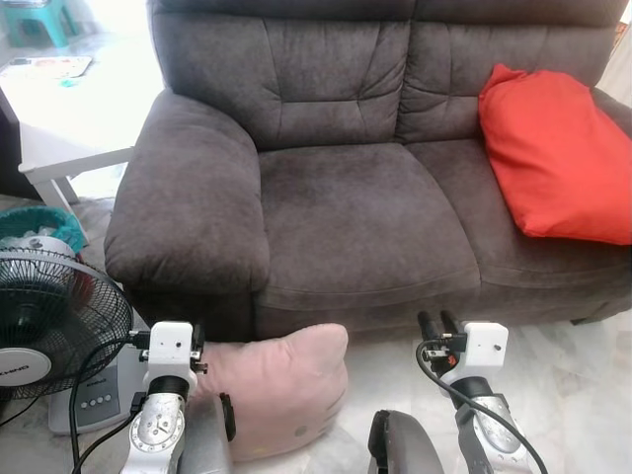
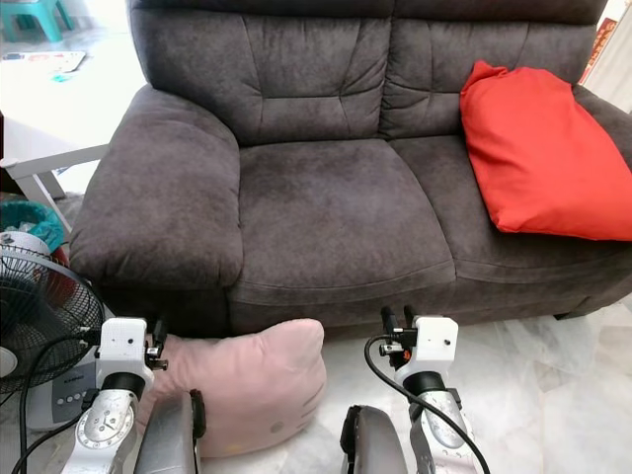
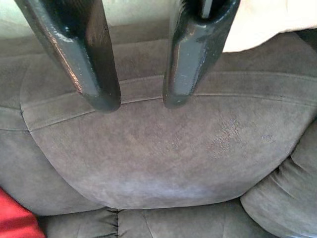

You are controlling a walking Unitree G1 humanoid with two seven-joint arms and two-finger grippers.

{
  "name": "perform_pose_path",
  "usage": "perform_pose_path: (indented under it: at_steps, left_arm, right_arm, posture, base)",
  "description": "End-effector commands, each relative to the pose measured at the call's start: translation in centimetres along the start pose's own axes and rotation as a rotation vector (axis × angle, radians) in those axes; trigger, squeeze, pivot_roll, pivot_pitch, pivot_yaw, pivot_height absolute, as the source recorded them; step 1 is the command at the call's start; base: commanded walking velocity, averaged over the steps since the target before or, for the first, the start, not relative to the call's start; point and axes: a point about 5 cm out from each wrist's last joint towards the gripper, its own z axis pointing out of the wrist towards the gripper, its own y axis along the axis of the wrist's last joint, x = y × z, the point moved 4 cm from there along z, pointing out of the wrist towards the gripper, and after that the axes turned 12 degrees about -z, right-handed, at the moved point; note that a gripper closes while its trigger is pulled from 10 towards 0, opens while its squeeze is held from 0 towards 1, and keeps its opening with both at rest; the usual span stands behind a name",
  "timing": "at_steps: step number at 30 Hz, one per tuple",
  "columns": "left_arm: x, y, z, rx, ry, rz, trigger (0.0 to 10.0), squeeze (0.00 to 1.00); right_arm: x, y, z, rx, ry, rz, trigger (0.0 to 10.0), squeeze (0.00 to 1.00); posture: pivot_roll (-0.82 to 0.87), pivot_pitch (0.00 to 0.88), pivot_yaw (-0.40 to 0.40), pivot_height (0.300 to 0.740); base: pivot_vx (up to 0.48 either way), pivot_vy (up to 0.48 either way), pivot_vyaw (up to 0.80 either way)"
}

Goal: Move the pillow to the sofa from floor

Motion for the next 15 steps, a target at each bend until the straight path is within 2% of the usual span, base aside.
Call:
perform_pose_path:
  at_steps: [1,6,15]
  left_arm:
    - [-0.1,-0.2,0.0,0.004,0.005,-0.018,10.0,0.00]
    - [0.2,-0.7,0.0,0.030,0.028,-0.038,10.0,0.00]
    - [0.2,-1.2,0.5,0.071,0.019,-0.037,10.0,0.00]
  right_arm:
    - [-0.3,-0.2,0.0,0.012,-0.003,-0.010,10.0,0.00]
    - [-0.1,-0.5,-0.1,0.020,0.015,-0.040,10.0,0.00]
    - [0.1,-0.4,-0.1,0.015,0.026,-0.051,10.0,0.00]
  posture:
    - [0.10,0.035,-0.093,0.522]
    - [0.10,0.040,-0.095,0.522]
    - [0.10,0.042,-0.096,0.522]
  base:
    - [0.000,0.000,0.00]
    - [0.000,0.000,0.11]
    - [0.000,0.000,0.80]
